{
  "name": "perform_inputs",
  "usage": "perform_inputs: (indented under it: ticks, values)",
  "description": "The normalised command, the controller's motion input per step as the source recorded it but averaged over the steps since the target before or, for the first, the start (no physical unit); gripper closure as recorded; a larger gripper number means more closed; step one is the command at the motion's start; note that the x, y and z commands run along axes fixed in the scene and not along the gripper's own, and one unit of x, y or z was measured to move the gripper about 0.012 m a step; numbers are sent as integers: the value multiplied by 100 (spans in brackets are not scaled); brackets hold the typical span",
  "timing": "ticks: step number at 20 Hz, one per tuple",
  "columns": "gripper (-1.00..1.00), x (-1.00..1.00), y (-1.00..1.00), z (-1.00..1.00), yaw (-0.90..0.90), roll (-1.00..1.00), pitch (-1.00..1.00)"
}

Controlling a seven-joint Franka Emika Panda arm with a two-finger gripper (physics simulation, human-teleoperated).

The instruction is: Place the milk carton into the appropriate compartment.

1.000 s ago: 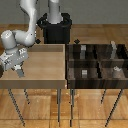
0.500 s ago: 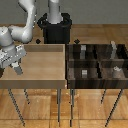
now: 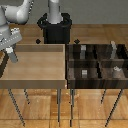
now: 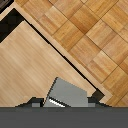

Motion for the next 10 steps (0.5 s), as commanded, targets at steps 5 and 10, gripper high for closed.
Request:
perform_inputs:
  ticks: [5,10]
  values:
    - [100,0,5,80,0,0,0]
    - [100,0,100,0,0,0,0]
